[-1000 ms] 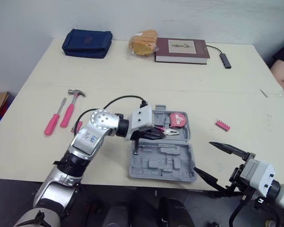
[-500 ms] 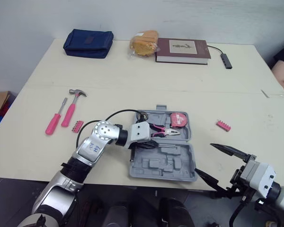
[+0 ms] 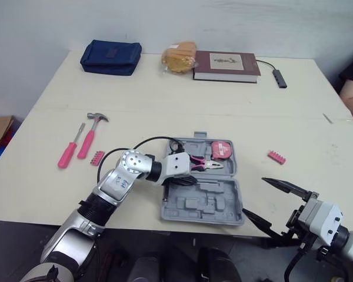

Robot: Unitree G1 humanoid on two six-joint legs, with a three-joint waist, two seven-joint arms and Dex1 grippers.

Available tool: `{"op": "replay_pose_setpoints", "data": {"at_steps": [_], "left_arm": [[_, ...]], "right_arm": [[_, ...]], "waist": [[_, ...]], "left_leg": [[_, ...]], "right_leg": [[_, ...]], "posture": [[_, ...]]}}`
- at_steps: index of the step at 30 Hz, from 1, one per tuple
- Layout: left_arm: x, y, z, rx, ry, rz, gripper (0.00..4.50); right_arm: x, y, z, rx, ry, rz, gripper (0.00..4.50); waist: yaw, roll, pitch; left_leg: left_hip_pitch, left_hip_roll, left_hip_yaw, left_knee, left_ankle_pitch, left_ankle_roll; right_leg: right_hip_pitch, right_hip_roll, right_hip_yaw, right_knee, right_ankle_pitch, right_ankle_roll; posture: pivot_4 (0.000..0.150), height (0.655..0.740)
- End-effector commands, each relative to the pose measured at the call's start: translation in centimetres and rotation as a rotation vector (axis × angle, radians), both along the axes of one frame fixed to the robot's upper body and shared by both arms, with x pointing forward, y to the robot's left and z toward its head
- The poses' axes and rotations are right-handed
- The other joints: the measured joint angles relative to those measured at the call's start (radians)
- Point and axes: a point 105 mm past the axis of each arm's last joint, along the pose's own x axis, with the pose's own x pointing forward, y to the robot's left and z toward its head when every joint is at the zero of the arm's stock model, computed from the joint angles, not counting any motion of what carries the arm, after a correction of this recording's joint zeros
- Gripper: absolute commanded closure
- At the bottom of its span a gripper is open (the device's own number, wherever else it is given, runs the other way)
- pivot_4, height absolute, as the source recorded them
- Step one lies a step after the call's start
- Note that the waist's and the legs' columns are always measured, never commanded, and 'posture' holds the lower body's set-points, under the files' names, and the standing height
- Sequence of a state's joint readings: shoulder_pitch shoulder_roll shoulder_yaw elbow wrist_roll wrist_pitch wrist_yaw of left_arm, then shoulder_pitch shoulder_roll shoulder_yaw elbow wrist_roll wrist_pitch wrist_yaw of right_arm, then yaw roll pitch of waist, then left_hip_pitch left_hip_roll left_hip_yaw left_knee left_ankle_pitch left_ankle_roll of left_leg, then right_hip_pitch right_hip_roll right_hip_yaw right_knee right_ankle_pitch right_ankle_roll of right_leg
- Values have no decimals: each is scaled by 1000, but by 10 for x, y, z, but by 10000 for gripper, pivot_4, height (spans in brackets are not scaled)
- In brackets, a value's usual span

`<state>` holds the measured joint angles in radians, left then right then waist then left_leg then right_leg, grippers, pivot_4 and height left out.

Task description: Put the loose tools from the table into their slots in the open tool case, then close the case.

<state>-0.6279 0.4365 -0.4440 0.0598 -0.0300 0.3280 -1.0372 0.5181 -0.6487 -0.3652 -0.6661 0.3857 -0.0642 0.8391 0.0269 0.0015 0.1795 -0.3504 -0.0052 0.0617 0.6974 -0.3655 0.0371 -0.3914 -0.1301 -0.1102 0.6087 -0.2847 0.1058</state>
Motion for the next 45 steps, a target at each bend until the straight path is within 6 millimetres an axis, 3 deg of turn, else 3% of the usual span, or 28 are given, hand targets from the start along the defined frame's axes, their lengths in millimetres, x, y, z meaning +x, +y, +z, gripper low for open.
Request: {"op": "replay_pose_setpoints", "data": {"at_steps": [1,3,6,9,10,11,14,17,20,22,28,30,33,36,39,45], "left_arm": [[-5,6,-28,47,98,22,44658],[-5,0,2,-131,63,-15,44658],[0,21,41,-308,-36,-38,44658],[7,46,58,-390,-53,17,44658],[8,55,62,-406,-79,32,42306],[2,72,71,-448,-103,5,39696],[13,141,84,-490,-147,250,28388],[15,206,75,-439,-199,499,14231],[4,253,64,-392,-223,649,332],[-7,302,61,-400,-262,859,332],[-40,391,68,-390,-401,1275,332],[-61,416,56,-313,-390,1396,332],[-84,437,45,-287,-376,1509,332],[-89,441,44,-321,-373,1548,332],[-83,438,45,-391,-356,1554,332],[-54,408,48,-452,-315,1439,332]], "right_arm": [[-4,2,12,-4,-58,7,0],[-5,-1,13,-8,-59,-2,0],[-10,-12,13,-24,-50,-29,0],[-14,-23,12,-37,-40,-54,0],[-16,-28,11,-41,-37,-67,0],[-19,-40,11,-56,-32,-109,0],[-31,-82,14,-84,-36,-255,0],[-45,-105,8,-106,-13,-315,0],[-51,-126,4,-116,-17,-377,0],[-56,-152,-5,-134,-33,-464,0],[-72,-187,-23,-144,-34,-586,0],[-78,-197,-30,-121,-26,-638,0],[-82,-203,-39,-99,-20,-681,0],[-81,-200,-42,-103,-16,-660,0],[-69,-188,-42,-82,-31,-600,0],[-39,-158,-31,-42,-71,-454,0]], "waist": [[0,-1,-3],[0,-1,-4],[0,-1,-4],[-2,-2,-2],[-2,-2,-3],[-2,-2,-2],[-7,-2,-2],[-7,-2,-2],[-6,-1,-2],[-6,-2,-1],[-2,-2,0],[-6,-1,0],[-9,2,1],[-10,2,1],[-6,1,1],[-6,2,1]], "left_leg": [[0,0,0,0,0,0],[0,0,0,0,0,0],[0,0,0,0,0,0],[-2,2,-1,0,0,-1],[-2,2,0,0,0,-1],[-1,1,0,0,0,-1],[-1,2,0,-1,-1,-1],[0,3,0,-3,-1,-2],[0,3,1,-4,-3,-1],[0,3,1,-4,-5,-1],[0,3,1,-8,-6,-2],[1,3,1,-9,-6,-2],[10,2,5,-18,-9,-8],[12,3,7,-19,-9,-8],[14,3,7,-19,-8,-10],[14,3,7,-19,-8,-10]], "right_leg": [[0,-1,0,0,0,0],[0,-2,0,0,0,0],[0,-3,1,0,0,0],[-2,-3,-1,-1,0,-1],[-2,-3,0,-1,0,-1],[-1,-3,0,-1,0,-1],[-1,-3,0,-1,0,-1],[-2,-2,0,-3,-1,-1],[-2,-4,0,-3,-1,-1],[-2,-5,1,-4,-1,-1],[-4,-6,0,-7,-1,-2],[-4,-7,0,-7,-1,-2],[1,-7,2,-10,-2,-3],[1,-7,3,-9,-2,-4],[1,-8,4,-7,-2,-4],[0,-8,4,-5,-2,-5]], "posture": [[1500,7400],[1500,7400],[1500,7400],[1500,7400],[1500,7400],[1500,7400],[1500,7400],[1500,7400],[1500,7400],[1500,7400],[1500,7400],[1500,7400],[1500,7400],[1500,7400],[1500,7400],[1500,7400]]}}
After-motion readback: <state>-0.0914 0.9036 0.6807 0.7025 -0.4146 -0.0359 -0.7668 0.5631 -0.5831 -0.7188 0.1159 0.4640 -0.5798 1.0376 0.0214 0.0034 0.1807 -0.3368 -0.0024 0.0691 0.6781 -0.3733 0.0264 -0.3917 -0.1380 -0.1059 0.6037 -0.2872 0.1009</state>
